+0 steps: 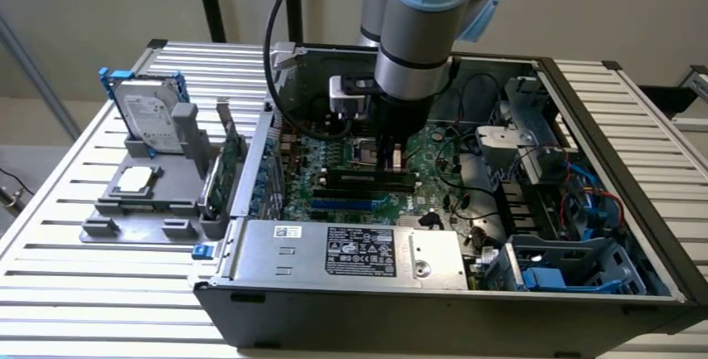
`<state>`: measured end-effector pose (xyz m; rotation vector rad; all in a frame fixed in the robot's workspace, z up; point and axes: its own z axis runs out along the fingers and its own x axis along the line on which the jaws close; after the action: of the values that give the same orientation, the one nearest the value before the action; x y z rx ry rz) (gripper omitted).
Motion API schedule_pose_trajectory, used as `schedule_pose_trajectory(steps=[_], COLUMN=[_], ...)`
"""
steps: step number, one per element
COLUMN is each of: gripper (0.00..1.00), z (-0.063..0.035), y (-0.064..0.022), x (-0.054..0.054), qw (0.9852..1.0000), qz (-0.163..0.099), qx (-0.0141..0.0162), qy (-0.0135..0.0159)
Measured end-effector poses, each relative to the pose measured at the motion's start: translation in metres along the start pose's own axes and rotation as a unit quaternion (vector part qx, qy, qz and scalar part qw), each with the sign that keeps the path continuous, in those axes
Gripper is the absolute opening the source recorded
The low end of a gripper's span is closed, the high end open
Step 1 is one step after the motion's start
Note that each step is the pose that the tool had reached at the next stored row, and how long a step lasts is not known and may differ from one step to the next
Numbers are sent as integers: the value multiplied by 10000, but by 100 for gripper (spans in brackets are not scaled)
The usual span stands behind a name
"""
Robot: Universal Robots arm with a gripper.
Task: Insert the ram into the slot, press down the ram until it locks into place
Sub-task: 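Insert the ram into the slot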
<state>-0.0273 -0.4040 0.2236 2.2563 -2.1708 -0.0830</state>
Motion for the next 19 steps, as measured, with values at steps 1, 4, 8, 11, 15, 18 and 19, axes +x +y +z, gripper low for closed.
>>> schedule_pose_trajectory(steps=[1, 4, 8, 11, 15, 18, 19], gripper=[13, 13, 13, 13, 21, 21, 21], z=[4, 19, 47, 56, -29, -163, -195], y=[0, -1, -2, -2, 3, 24, 39], x=[0, 1, 1, 2, -1, -6, -8], qw=[10000, 10000, 10000, 10000, 10000, 10000, 10000], qz=[0, 0, 0, 0, -1, 0, 0], qx=[0, 0, 0, 0, 0, 0, 0], qy=[0, 1, 0, 1, -5, -5, -6])
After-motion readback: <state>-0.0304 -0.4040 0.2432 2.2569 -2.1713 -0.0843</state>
